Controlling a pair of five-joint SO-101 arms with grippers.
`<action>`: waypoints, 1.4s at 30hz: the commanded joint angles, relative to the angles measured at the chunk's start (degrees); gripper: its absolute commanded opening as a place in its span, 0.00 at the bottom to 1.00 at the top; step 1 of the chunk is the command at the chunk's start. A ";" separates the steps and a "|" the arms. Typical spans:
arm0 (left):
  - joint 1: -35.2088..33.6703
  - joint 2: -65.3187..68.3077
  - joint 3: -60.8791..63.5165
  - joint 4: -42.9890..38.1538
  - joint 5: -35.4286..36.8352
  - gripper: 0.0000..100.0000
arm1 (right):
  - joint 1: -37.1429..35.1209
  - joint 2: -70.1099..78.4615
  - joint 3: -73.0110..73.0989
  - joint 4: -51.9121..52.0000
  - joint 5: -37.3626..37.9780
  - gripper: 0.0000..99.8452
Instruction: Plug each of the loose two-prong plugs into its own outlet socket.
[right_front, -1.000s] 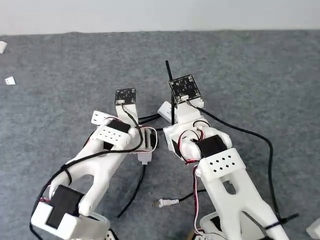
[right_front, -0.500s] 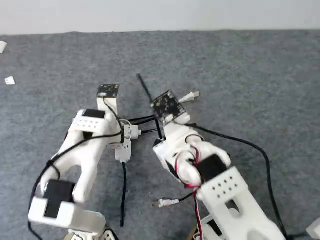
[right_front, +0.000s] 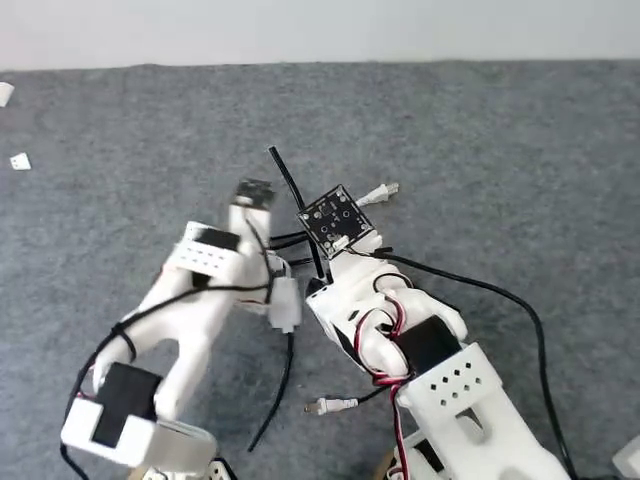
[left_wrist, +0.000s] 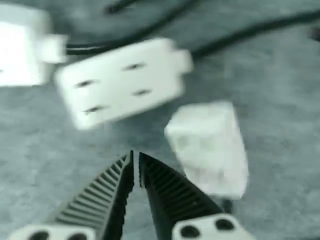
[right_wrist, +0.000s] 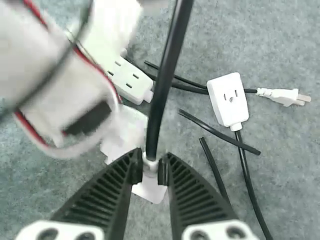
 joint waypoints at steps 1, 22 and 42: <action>7.30 -3.52 0.66 -3.16 2.20 0.01 | 1.01 -1.80 -0.53 -0.13 0.88 0.01; -10.64 -13.36 2.95 -6.33 4.84 0.15 | -2.68 -5.85 0.53 1.89 3.43 0.01; -0.26 -10.73 7.52 -4.04 -17.41 0.01 | -8.31 -19.74 7.56 1.36 6.15 0.01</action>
